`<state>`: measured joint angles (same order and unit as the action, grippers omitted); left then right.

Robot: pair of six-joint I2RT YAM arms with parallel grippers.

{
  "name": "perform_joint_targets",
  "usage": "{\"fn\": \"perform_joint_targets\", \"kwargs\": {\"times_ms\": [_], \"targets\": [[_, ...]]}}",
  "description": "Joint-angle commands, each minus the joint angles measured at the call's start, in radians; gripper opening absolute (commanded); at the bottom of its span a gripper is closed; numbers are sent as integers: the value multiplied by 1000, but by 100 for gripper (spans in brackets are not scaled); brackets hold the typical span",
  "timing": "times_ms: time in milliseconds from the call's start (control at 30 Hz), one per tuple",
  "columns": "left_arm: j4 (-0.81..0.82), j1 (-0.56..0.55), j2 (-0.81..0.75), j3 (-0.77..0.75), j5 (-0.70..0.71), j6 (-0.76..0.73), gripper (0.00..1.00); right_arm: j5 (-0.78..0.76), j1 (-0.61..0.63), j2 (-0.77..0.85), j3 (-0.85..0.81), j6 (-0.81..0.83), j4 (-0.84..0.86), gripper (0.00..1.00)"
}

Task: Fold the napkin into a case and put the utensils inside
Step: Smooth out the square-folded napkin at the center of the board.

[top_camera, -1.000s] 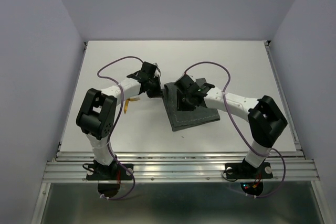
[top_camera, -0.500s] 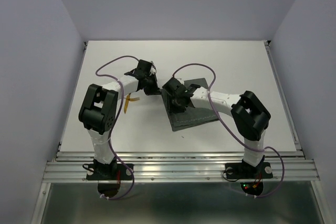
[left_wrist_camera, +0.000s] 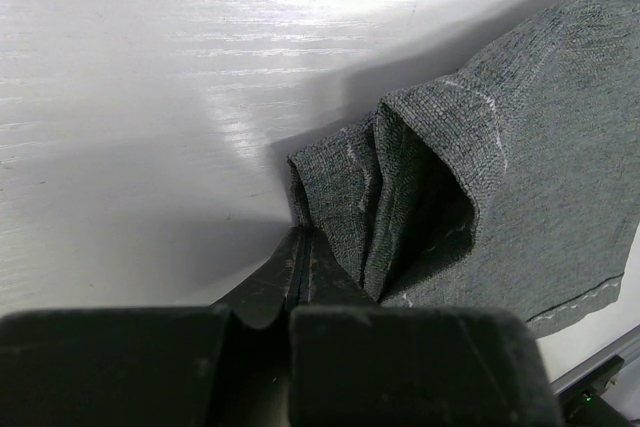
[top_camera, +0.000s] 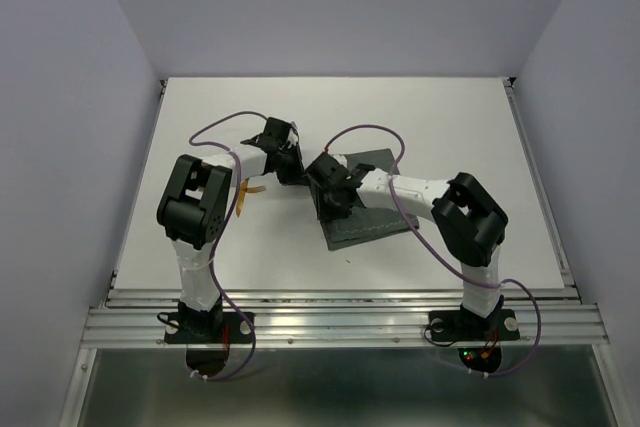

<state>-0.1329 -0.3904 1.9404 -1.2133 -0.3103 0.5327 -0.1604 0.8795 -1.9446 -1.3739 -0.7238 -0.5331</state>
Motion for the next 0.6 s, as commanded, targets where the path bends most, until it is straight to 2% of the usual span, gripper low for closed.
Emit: {"fn": "perform_joint_targets", "kwargs": {"times_ms": [0,100,400,567], "targets": [[22,8,-8,-31,-19,-14,0,-41,15,-22,-34,-19,4,34],[24,8,-8,-26,-23,-13,0,-51,15,-17,-28,-22,4,29],[27,8,-21,-17,-29,-13,0,-64,15,-22,-16,-26,-1,28],[29,8,-23,-17,-32,-13,0,-68,15,-10,-10,-31,-1,14]]}}
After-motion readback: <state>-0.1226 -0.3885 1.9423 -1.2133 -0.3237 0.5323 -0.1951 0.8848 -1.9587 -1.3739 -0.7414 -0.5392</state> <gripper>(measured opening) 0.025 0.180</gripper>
